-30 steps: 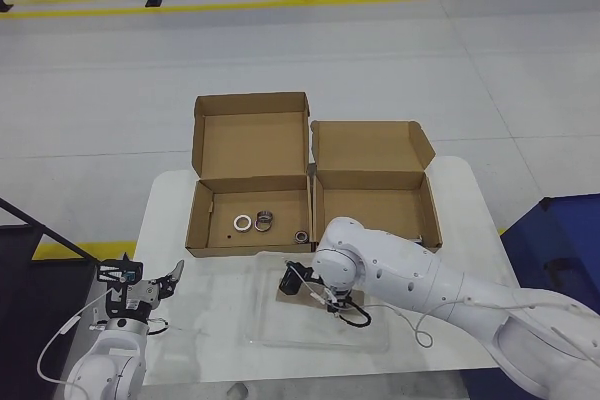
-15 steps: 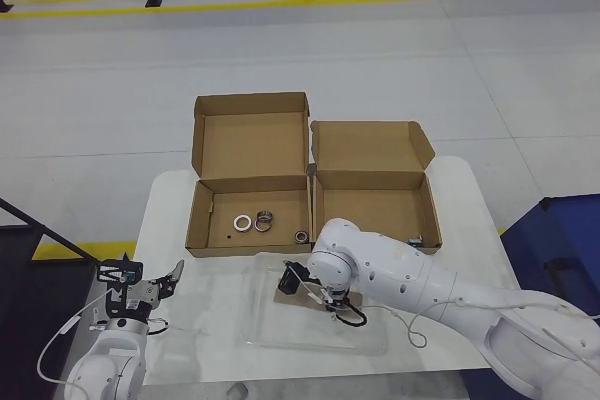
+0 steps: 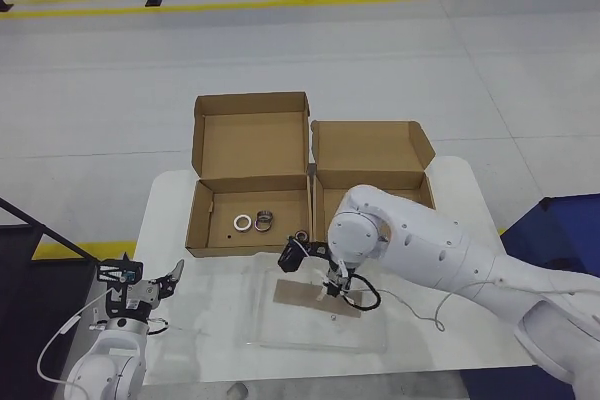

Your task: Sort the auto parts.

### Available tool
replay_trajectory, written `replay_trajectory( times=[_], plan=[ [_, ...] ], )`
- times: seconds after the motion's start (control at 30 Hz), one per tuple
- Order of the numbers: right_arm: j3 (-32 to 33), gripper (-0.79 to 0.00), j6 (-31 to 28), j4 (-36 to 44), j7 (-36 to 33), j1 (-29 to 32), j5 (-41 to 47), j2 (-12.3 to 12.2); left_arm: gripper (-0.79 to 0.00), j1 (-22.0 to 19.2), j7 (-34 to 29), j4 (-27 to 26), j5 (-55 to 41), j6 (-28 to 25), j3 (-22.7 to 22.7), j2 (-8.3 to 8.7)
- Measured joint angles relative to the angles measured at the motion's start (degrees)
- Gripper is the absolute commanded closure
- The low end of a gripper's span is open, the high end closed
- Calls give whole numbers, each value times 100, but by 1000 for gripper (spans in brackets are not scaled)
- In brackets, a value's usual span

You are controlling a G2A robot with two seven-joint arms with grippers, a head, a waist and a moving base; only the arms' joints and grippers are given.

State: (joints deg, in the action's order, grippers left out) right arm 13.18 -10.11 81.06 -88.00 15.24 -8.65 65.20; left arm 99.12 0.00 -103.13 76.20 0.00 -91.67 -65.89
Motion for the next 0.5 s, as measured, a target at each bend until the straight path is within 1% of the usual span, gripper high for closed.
replay_trajectory(
  times=[0.03,0.1,0.13,0.2,0.23,0.33,0.43,0.5],
  plan=[
    [104,0,-122,57,0,-46,269,-172,-785,0,0,0,0,0,0,0],
    [266,0,-305,151,0,-70,613,-436,-785,0,0,0,0,0,0,0],
    [379,0,-432,233,0,-61,799,-616,-785,0,0,0,0,0,0,0],
    [561,0,-597,375,0,1,1056,-878,-785,0,0,0,0,0,0,0],
    [696,0,-629,493,0,61,1233,-1048,-785,0,0,0,0,0,0,0],
    [1043,0,-714,867,95,254,1497,-1442,-785,0,0,0,0,0,0,0],
    [1337,0,-950,1216,331,479,1554,-1773,-785,0,0,0,0,0,0,0],
    [1383,0,-996,1265,378,514,1559,-1822,-785,0,0,0,0,0,0,0]
  ],
)
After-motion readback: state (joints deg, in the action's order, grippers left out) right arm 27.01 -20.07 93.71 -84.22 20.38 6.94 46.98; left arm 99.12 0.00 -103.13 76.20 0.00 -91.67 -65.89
